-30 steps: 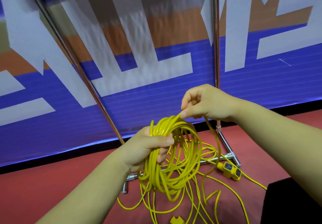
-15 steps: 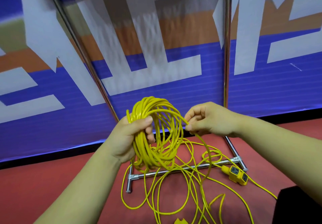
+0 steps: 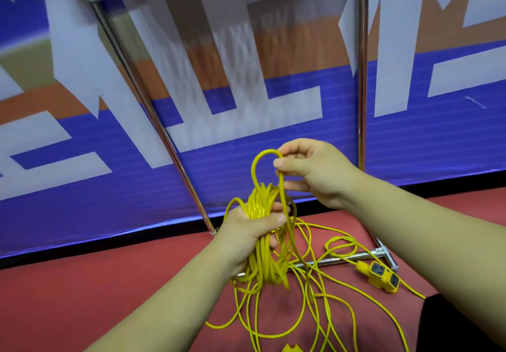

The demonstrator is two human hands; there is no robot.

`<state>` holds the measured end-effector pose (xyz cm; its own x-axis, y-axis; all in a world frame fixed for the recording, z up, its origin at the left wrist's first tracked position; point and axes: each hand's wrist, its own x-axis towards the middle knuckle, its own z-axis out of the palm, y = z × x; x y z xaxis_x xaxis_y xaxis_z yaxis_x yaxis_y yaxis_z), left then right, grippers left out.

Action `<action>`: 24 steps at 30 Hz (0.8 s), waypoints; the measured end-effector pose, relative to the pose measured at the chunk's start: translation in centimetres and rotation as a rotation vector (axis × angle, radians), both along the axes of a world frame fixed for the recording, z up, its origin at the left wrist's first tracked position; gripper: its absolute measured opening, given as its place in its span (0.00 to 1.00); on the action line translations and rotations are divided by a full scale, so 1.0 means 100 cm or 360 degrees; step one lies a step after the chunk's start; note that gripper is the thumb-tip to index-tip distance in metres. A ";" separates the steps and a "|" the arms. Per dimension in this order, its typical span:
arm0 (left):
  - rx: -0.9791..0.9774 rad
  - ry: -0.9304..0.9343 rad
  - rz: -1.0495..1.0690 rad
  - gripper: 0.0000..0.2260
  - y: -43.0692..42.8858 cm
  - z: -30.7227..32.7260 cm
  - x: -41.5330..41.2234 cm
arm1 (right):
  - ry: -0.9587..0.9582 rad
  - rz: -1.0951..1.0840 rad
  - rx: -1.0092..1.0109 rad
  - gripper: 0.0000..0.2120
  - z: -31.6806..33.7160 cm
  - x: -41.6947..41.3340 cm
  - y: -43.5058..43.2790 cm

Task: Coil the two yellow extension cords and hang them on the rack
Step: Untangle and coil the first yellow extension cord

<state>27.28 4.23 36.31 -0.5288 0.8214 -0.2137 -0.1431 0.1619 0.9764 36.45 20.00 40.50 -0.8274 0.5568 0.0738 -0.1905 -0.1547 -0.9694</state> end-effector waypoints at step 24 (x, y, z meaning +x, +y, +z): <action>0.0791 -0.0369 0.0296 0.07 -0.006 0.088 -0.016 | -0.0687 0.0726 0.0905 0.13 -0.069 0.029 0.017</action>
<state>25.69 3.65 45.11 -0.6594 0.7504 0.0463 -0.3447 -0.3564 0.8684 39.35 21.69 33.63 -0.9819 0.1356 -0.1325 0.1771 0.4065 -0.8963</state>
